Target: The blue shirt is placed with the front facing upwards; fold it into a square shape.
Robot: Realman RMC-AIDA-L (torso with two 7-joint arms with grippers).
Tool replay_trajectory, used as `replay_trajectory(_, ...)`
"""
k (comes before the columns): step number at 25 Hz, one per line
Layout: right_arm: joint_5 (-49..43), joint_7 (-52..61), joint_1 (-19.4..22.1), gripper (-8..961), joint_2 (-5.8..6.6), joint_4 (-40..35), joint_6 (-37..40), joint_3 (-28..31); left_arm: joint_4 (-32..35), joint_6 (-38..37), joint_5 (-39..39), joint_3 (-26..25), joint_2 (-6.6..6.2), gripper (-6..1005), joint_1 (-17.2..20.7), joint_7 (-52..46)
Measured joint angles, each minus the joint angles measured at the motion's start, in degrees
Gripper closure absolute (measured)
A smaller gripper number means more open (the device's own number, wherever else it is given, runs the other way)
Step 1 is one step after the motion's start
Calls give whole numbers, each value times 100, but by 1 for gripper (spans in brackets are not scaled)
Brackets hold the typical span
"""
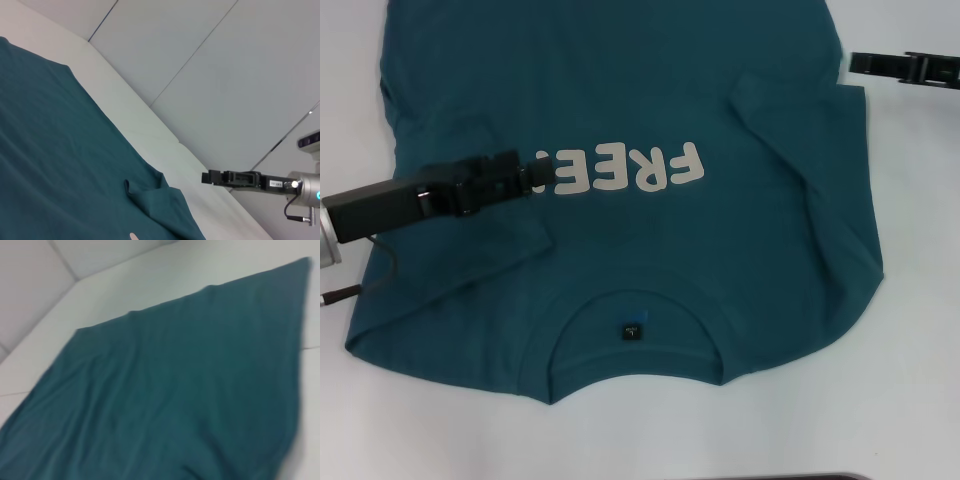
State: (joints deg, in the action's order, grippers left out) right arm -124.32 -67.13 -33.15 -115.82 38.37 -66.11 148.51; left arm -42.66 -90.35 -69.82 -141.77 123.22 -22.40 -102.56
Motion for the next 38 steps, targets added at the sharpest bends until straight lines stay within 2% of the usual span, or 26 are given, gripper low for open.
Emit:
replay_trajectory(5,-5,111,58,371,10,-73,309,-3,3,0,2,17,4,122,7,36)
replay_trajectory(14,-482,770,46,373,33,-44,346,-33,3,-38,7,47,1,123,16,66)
replay_trajectory(24,-532,780,-36,372,27,-68,499,-237,11,-16,31,55,-35,122,3,79)
replay_trajectory(38,-482,698,-222,372,-133,-341,1440,-629,29,-53,31,53,-27,123,31,39)
